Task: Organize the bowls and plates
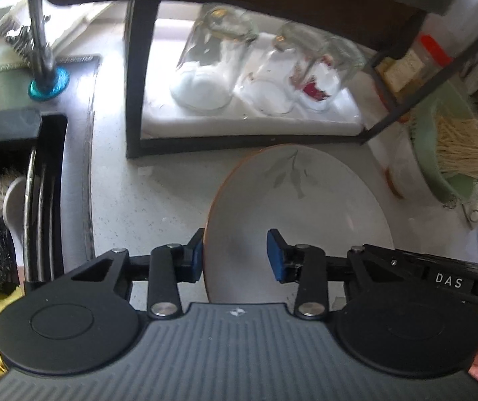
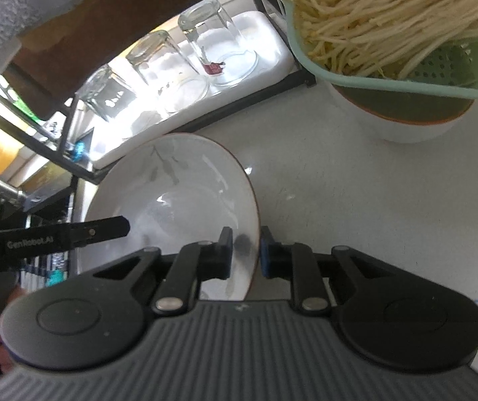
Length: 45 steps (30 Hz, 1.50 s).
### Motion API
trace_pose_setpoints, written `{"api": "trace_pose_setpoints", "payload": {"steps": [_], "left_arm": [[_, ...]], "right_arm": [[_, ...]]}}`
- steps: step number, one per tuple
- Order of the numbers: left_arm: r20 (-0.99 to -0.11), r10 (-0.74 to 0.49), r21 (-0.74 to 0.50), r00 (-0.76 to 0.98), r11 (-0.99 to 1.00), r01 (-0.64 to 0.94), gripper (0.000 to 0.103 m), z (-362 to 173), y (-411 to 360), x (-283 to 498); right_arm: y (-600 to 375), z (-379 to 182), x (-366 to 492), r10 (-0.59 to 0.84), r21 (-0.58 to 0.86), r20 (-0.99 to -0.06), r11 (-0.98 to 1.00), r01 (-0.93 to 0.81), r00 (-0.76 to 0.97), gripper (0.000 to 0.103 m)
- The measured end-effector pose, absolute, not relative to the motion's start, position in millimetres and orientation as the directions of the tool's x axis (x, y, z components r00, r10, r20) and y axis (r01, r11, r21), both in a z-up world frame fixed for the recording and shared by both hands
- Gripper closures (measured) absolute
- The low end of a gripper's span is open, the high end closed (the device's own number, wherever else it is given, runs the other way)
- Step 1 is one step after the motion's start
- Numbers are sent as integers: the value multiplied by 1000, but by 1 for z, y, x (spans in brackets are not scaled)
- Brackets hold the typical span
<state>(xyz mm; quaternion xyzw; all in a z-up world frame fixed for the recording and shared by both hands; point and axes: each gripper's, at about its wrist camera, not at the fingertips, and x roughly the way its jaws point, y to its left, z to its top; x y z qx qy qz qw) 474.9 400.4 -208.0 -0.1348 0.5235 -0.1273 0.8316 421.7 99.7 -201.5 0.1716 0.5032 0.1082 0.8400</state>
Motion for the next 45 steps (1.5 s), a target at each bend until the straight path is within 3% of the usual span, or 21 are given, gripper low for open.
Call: {"api": "trace_pose_setpoints", "payload": {"steps": [24, 37, 45], "left_arm": [[-709, -456, -415, 539, 887, 204, 59, -91, 350, 391], [-703, -444, -414, 555, 891, 189, 59, -73, 290, 352], [-751, -426, -406, 505, 901, 155, 59, -104, 257, 337]], "right_arm": [[34, -114, 320, 411, 479, -686, 876, -53, 600, 83], [-25, -101, 288, 436, 483, -664, 870, -96, 607, 83], [-49, -127, 275, 435, 475, -702, 876, -83, 563, 83]]}}
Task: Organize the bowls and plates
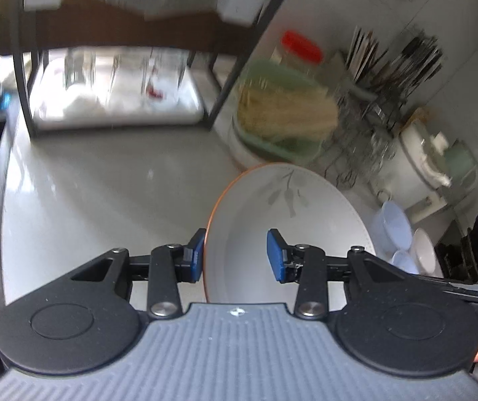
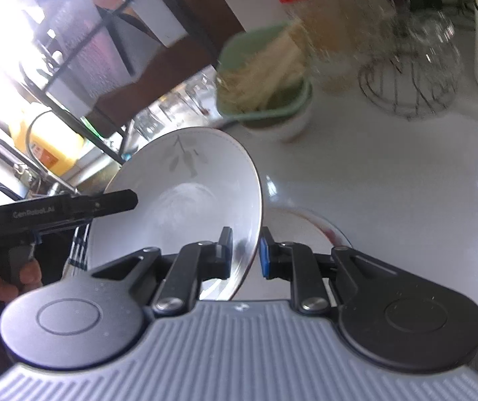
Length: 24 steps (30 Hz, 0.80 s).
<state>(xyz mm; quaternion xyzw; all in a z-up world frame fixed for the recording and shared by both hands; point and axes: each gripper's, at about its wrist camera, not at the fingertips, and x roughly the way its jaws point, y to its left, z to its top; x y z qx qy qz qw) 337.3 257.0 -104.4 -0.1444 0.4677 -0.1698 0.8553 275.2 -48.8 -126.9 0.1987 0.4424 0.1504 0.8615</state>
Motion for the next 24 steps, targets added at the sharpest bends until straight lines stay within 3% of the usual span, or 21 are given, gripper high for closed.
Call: {"api": "trace_pose_setpoints", "payload": {"steps": [10, 24], "left_arm": [[-817, -372, -346, 442, 928, 141, 59, -142, 228, 322], [-868, -269, -230, 418, 963, 141, 59, -167, 215, 325]], "right_arm": [[-60, -169, 257, 427, 458, -758, 887, -63, 494, 83], [-53, -186, 258, 407, 425, -774, 902, -77, 485, 83]]}}
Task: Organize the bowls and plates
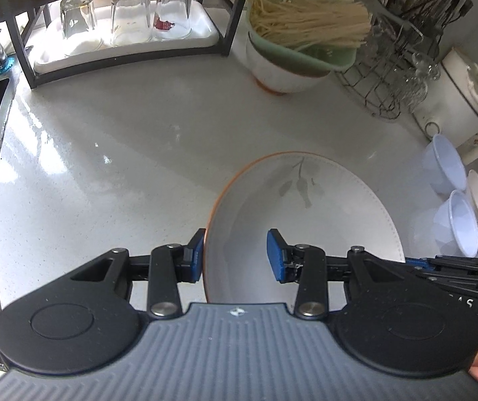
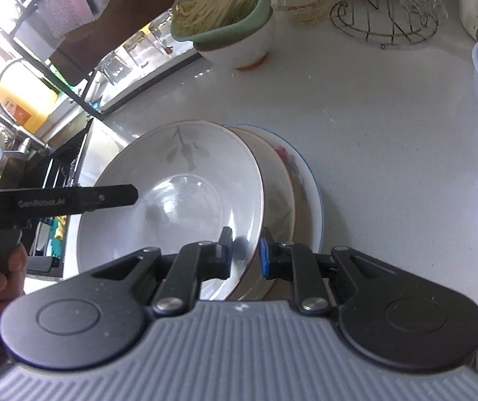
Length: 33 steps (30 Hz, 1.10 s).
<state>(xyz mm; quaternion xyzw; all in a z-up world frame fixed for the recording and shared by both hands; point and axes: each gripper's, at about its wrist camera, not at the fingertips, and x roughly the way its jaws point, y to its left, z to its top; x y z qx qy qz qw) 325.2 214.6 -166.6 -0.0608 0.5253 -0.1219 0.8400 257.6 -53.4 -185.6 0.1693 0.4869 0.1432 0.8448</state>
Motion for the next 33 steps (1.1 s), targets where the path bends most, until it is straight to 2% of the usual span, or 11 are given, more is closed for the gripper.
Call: {"api": "trace_pose_setpoints", "payload": {"steps": [15, 23, 33], "left_arm": [[-892, -221, -183, 394, 974, 132, 60, -175, 203, 329], [-890, -221, -215, 398, 975, 62, 59, -171, 213, 321], [-863, -212, -229, 458, 973, 18, 59, -148, 207, 299]], "right_arm": [[-58, -187, 254, 381, 419, -759, 906, -53, 528, 84], [-68, -186, 250, 398, 456, -734, 889, -34, 550, 85], [-71, -174, 243, 375, 407, -727, 910, -78, 575, 84]]}}
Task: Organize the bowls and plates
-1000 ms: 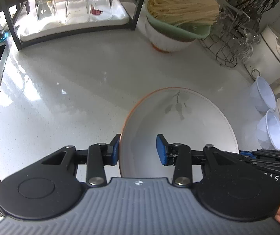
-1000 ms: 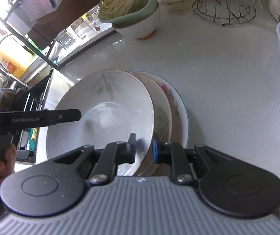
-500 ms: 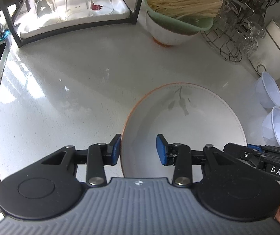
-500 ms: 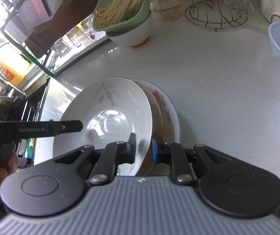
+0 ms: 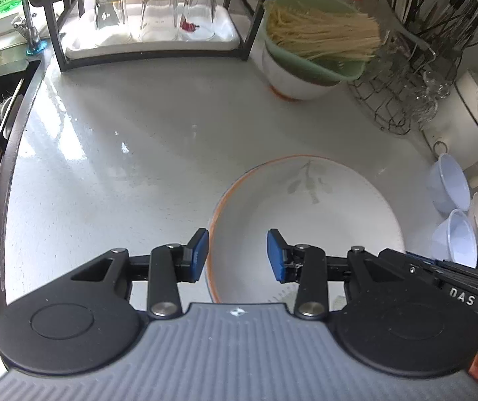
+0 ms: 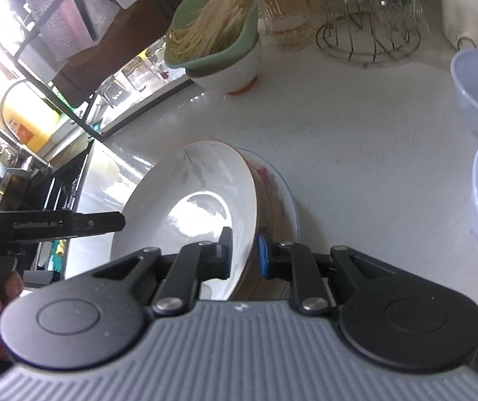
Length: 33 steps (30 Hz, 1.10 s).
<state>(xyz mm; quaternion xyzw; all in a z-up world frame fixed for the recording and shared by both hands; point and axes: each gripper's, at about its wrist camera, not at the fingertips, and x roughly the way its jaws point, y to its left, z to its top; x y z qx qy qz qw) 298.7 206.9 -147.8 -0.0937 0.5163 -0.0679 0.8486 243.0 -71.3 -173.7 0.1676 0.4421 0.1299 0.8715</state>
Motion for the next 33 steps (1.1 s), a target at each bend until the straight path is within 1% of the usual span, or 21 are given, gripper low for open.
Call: {"api": "trace_pose_setpoints", "payload": {"steps": [2, 4, 9, 14, 17, 24, 28, 30, 31, 33], "left_arm": [[-857, -210, -229, 471, 973, 17, 59, -141, 204, 293], [-851, -207, -231, 483, 973, 11, 59, -134, 200, 287], [-827, -218, -250, 518, 968, 8, 59, -113, 192, 273], [-790, -220, -264, 573, 965, 7, 59, -84, 181, 256], [-784, -192, -239, 590, 971, -2, 59, -68, 171, 243], [-741, -205, -266, 639, 964, 0, 59, -32, 152, 206], [-730, -221, -269, 646, 963, 25, 59, -14, 145, 181], [-718, -199, -247, 667, 969, 22, 59, -5, 145, 168], [-699, -211, -266, 683, 964, 26, 59, -1, 147, 161], [-696, -220, -279, 683, 960, 26, 59, 4, 152, 153]], "right_arm": [[-75, -170, 241, 356, 386, -722, 919, -81, 593, 84], [-82, -165, 239, 377, 411, -696, 907, -92, 611, 84], [-88, -151, 232, 387, 405, -668, 906, -125, 635, 84], [-96, -122, 219, 384, 372, -626, 912, -173, 678, 84], [-103, -103, 209, 382, 350, -597, 915, -198, 706, 84], [-119, -60, 179, 380, 314, -538, 919, -239, 753, 84], [-122, -43, 161, 386, 312, -513, 916, -253, 767, 84], [-120, -37, 152, 385, 307, -497, 916, -258, 777, 84], [-119, -34, 146, 373, 303, -486, 920, -248, 791, 84], [-116, -31, 138, 361, 285, -481, 926, -247, 799, 84]]}}
